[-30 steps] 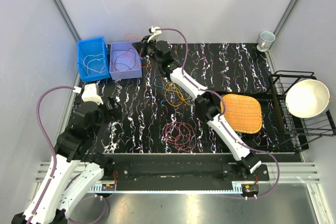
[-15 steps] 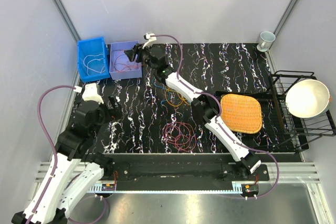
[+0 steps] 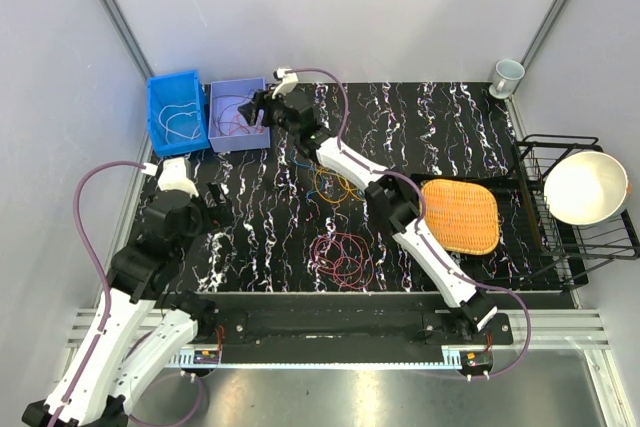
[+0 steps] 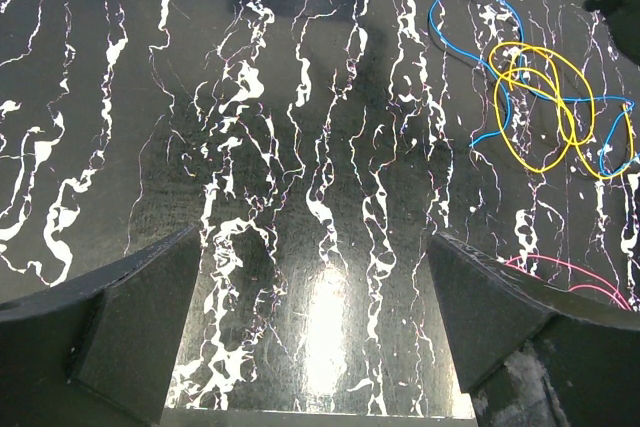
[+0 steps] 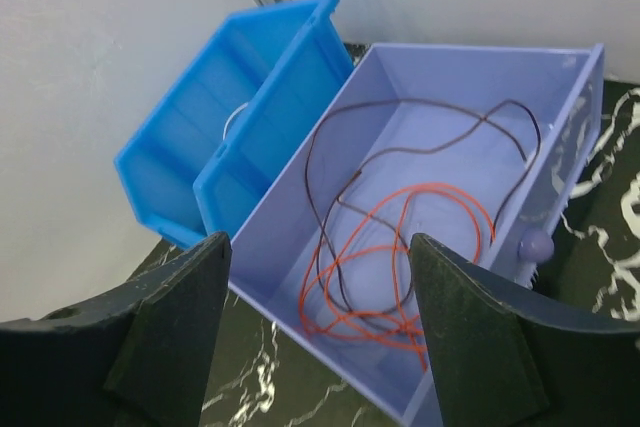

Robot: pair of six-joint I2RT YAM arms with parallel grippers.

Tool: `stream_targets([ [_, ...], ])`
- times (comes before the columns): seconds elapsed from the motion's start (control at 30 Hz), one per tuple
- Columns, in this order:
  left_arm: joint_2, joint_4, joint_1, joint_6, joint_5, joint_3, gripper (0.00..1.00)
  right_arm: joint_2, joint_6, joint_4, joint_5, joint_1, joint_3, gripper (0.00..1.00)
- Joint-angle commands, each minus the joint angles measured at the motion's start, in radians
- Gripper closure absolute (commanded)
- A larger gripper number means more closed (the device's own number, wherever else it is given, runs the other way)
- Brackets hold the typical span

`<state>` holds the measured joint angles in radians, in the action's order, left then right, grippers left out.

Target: Untangle the cables

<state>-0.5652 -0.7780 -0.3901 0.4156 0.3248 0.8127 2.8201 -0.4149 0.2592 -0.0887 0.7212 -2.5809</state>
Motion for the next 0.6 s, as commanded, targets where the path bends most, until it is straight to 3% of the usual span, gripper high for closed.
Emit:
stream_targets([
  [0.0, -0.001, 0.008, 0.003, 0.005, 0.033, 0.011, 0.02, -0.246, -0.010, 0.037, 0.012, 0.003, 0.129, 0.21],
  [0.13, -0.005, 0.010, 0.002, 0.005, 0.030, 0.011, 0.02, -0.393, -0.004, -0.012, 0.036, 0.001, 0.295, 0.21],
  [0.27, -0.018, 0.009, 0.003, 0.008, 0.017, 0.013, 0.02, -0.618, -0.005, -0.060, 0.082, 0.000, 0.569, 0.17],
  [0.33, -0.042, 0.009, 0.002, 0.008, 0.004, 0.013, 0.03, -0.709, 0.001, -0.058, 0.194, -0.002, 0.690, 0.16],
  [0.47, -0.145, 0.014, 0.000, 0.034, -0.071, 0.035, 0.07, -0.968, 0.012, -0.029, 0.343, -0.008, 1.035, 0.06],
  [0.57, -0.247, 0.101, -0.015, 0.086, -0.172, 0.008, 0.12, -1.074, -0.054, -0.090, 0.275, -0.042, 1.146, 0.04],
])
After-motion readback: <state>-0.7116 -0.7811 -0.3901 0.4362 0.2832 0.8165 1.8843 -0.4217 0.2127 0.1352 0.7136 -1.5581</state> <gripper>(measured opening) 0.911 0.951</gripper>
